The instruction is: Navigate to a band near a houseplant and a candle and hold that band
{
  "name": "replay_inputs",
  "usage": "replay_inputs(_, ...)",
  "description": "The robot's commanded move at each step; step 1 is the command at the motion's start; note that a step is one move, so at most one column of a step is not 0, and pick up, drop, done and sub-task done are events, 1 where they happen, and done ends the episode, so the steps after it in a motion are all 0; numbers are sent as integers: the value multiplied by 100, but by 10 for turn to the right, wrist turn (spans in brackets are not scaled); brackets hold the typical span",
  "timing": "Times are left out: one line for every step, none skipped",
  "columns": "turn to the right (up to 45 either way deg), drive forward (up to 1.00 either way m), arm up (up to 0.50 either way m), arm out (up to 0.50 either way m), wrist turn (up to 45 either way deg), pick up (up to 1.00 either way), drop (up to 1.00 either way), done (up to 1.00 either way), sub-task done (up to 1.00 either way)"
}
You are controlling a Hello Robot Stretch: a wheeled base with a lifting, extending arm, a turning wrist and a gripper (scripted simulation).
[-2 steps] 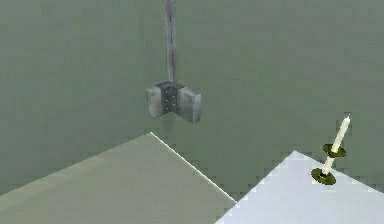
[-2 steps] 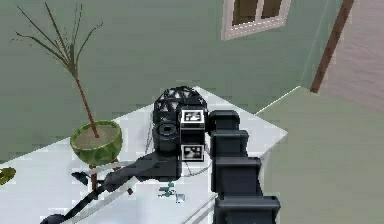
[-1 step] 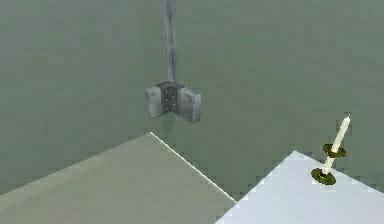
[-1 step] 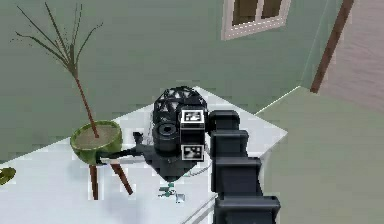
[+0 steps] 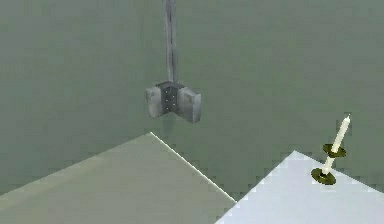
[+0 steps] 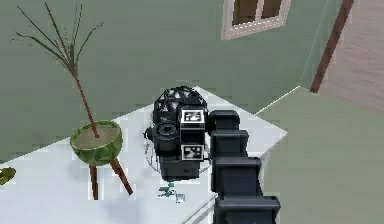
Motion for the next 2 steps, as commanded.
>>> replay_inputs(0,0,-30,0,0,0,0,0,0)
replay_inputs(0,0,0,0,0,100,0,0,0)
